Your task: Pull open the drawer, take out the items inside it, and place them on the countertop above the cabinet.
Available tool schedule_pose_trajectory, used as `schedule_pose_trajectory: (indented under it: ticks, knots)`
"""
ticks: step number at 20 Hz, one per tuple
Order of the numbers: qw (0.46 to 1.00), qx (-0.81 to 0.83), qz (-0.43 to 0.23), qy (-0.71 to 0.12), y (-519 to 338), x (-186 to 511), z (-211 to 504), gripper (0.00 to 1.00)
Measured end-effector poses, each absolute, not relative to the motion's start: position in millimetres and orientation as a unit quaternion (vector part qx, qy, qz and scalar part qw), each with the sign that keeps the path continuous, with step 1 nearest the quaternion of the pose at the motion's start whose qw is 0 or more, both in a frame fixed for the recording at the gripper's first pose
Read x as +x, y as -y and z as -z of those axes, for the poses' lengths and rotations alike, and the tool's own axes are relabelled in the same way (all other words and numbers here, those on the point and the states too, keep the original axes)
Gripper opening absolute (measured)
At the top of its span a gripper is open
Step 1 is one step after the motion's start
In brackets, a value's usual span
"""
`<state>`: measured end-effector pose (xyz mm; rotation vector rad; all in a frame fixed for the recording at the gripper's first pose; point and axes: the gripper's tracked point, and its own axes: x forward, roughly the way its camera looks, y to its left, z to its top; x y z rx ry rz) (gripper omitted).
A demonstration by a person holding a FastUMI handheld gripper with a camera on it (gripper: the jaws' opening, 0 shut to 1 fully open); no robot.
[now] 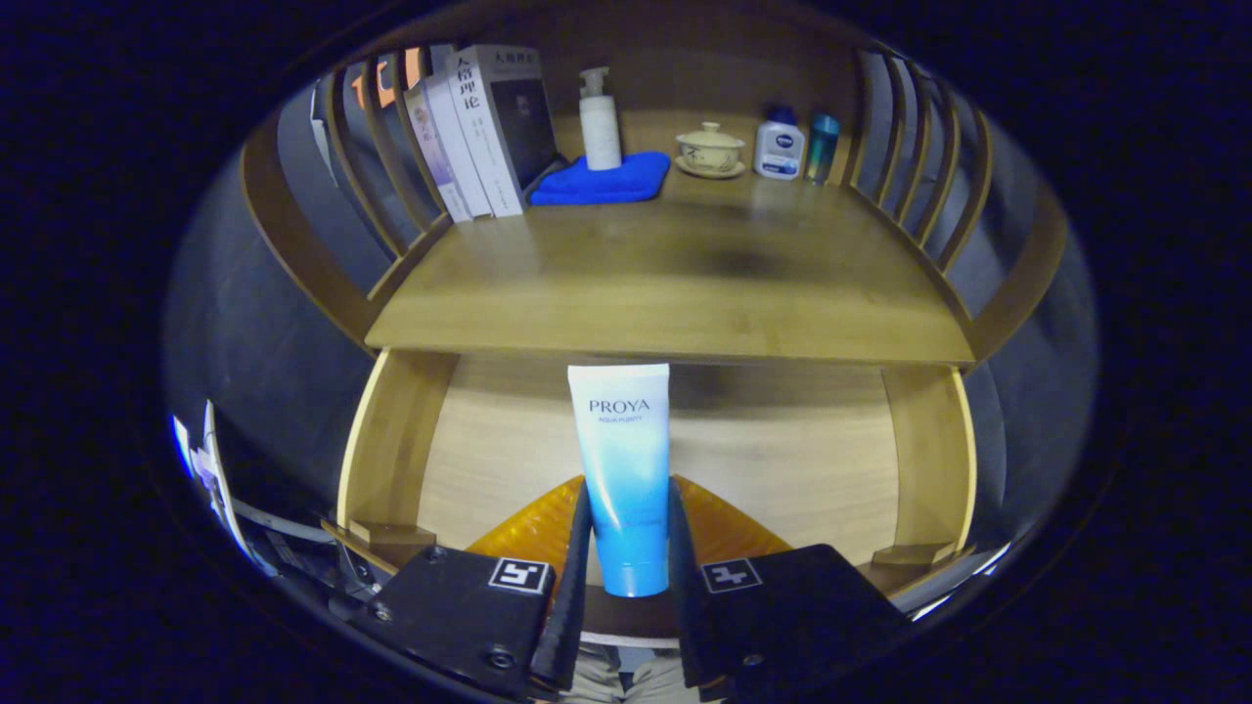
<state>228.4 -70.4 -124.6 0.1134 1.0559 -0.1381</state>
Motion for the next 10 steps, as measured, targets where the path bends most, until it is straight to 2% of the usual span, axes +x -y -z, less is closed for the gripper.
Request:
schedule_pose_trajectory:
  ticks: [10]
  knots:
    - [0.886, 0.054, 0.110, -0.446, 100, 272, 85, 0.43]
